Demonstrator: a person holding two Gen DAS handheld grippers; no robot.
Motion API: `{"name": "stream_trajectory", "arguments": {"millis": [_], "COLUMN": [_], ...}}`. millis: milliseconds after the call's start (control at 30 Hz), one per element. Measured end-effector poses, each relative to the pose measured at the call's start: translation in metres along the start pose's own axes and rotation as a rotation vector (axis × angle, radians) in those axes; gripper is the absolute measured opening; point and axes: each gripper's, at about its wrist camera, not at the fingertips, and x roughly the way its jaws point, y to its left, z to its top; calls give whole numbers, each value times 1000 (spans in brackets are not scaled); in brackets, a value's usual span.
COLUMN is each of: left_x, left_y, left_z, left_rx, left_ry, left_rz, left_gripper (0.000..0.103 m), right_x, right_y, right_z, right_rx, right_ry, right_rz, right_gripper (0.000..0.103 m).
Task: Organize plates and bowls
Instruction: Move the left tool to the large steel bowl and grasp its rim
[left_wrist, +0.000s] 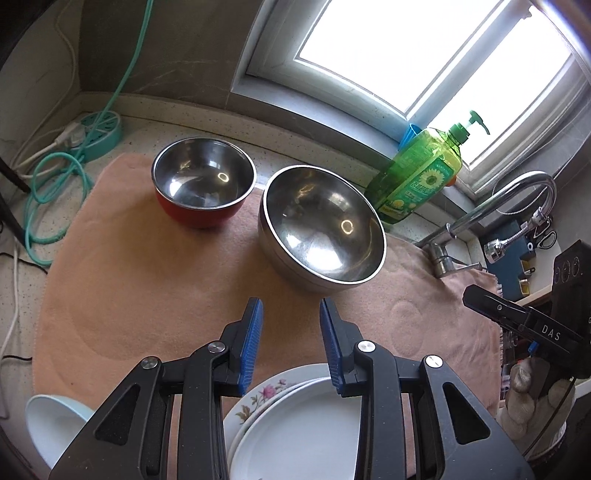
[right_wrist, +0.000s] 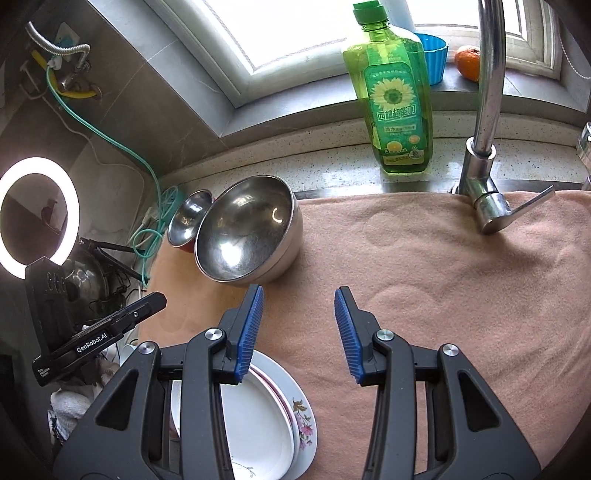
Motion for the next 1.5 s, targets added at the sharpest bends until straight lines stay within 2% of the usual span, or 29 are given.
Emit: {"name": "stream_trajectory", "arguments": {"millis": [433, 567, 633, 733, 1267, 1300, 1400, 1500], "left_x": [36, 44, 47, 54, 72, 74, 76, 79], "left_y": [6, 13, 17, 22, 19, 18, 18, 18], "left_z": [41, 51, 55, 61, 64, 64, 63, 61], "left_rx": [-58, -88, -101, -129, -101, -103, -101, -97], "left_ry": [17, 36, 40, 56, 96, 96, 105, 111], "left_rz": [37, 26, 28, 16, 38, 36, 34, 30], "left_gripper": [30, 30, 30, 30, 30, 29, 15, 15], "right_x": [61, 75, 82, 91, 113, 113, 117, 120], "right_y": [-2, -5, -5, -4, 8, 8, 5, 3], "right_z": [34, 43, 48, 52, 64, 64, 64, 62], "right_rx": [36, 68, 76, 81, 46, 45, 52, 52], "right_ry": [75, 88, 93, 103, 137, 138, 151, 160], "right_rz": [48, 62, 61, 59, 29, 27, 21, 18], "right_gripper": [42, 41, 36, 34, 22, 21, 15, 13]}}
